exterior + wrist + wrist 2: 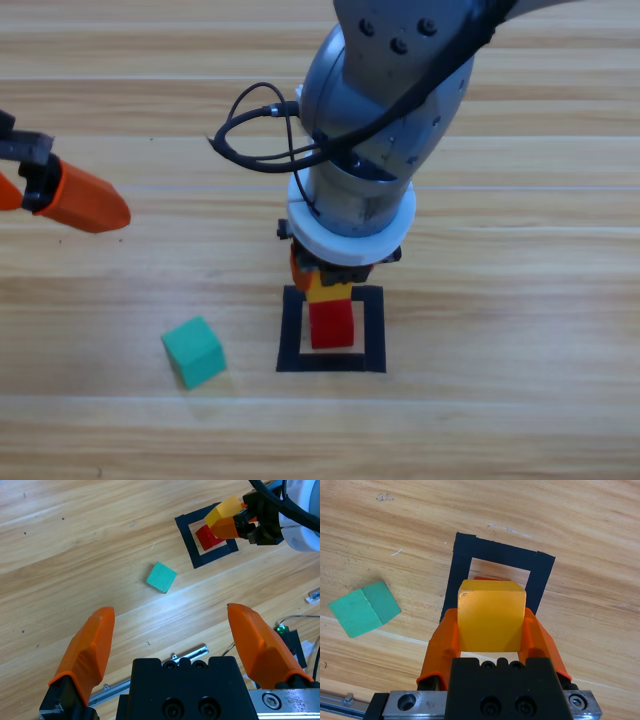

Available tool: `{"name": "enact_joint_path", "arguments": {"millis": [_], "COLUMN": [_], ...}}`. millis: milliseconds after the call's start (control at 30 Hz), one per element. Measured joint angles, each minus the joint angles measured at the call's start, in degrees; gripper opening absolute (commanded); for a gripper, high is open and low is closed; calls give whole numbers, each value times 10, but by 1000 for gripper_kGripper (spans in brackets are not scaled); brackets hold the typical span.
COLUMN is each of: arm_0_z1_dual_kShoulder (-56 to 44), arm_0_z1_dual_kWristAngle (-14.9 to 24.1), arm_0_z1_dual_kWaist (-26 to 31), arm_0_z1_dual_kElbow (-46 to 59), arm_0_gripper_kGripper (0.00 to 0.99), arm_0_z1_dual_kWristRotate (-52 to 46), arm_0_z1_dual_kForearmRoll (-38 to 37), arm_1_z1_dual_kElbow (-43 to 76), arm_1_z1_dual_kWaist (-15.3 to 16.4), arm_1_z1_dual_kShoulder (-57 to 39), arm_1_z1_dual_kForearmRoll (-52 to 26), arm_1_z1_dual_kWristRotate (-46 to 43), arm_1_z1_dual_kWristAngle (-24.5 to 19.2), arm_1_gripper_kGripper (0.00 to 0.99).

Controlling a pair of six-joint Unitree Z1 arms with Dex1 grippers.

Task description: Stack the blocks in the rectangular block: red at the bottom, yellow in the middle, green on top

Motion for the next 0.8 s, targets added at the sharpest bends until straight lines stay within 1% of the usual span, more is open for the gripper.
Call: {"name": "enact_joint_path", "arguments": {"millis": [300,467,800], "arm_0_z1_dual_kShoulder": [0,0,0], "arm_0_z1_dual_kWristAngle": [0,0,0], "arm_0_z1_dual_kWaist": [0,0,0], "arm_0_z1_dual_kElbow": [12,14,24], "arm_0_gripper_kGripper": [963,963,962], "arm_0_z1_dual_kWristRotate": [0,0,0], "arm_0_z1_dual_kForearmRoll": [-6,-24,-24], "arm_1_z1_dual_kElbow": [1,3,3], "arm_1_z1_dual_kWaist": [1,5,10], "arm_1_z1_dual_kShoulder": [0,0,0], "arm_1_z1_dual_kForearmRoll": [5,12,12], "arm_1_z1_dual_kWristRotate": [8,14,17], "arm_1_z1_dual_kWristAngle": [-1,-1,-1], "arm_1_gripper_kGripper": [75,75,77]}}
